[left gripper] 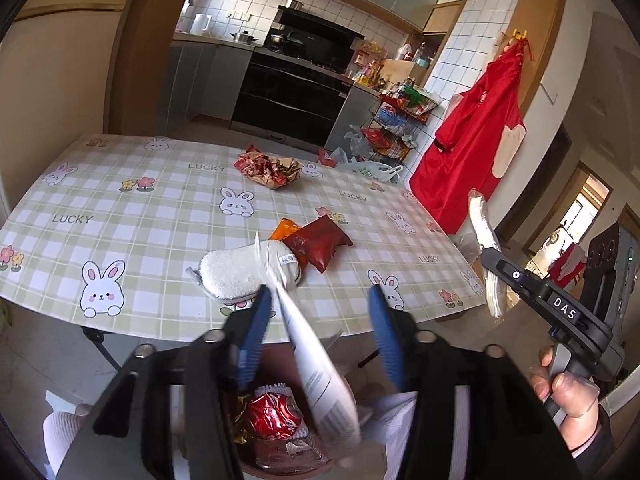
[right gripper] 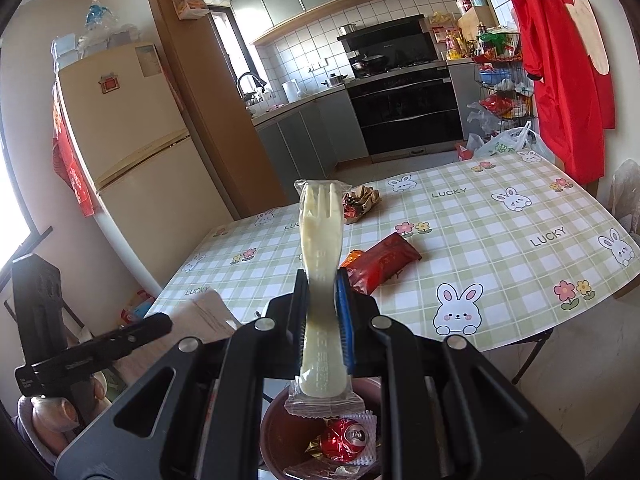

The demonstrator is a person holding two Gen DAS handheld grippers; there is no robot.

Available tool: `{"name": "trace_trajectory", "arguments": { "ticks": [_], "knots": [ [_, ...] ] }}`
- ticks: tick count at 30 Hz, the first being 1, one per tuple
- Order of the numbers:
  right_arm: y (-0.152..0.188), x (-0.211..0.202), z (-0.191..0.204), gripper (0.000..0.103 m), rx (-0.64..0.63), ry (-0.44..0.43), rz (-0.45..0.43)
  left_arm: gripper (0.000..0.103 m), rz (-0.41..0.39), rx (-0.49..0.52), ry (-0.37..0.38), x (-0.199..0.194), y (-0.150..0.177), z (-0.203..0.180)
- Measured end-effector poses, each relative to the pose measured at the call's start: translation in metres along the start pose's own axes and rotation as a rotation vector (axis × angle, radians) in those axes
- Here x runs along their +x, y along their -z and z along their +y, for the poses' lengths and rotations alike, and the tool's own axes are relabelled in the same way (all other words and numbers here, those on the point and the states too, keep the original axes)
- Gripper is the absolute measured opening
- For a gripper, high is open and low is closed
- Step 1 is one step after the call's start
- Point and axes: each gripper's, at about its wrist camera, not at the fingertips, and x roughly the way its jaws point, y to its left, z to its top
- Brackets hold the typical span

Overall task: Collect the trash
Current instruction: 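Carry the package over the pink bucket and open the left tool while the right holds the fork, then lower the white plastic fork into the pink bucket and open the right tool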

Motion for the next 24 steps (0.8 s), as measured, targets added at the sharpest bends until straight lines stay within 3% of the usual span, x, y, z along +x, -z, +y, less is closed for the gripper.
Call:
{"name": "trace_trajectory", "arguments": {
  "ticks": [4,12,24],
  "knots": [
    [-0.002,-0.001,-0.001,0.018,-0.003,-0.002,0.001,0.069,-0.025,0.044,0.019,-0.005,-0.009,-0.010],
    [0.000,-0.007,0.011,0.018,-0.063,-0.008,-0.003,0.087,-0.137,0.047,-0.055,-0.041,-0.027,-0.003],
    [0.010,0.004,0.030,0.018,-0.112,-0.034,0.055,0.087,-0.202,0.017,-0.112,-0.071,-0.032,0.018]
  ]
}}
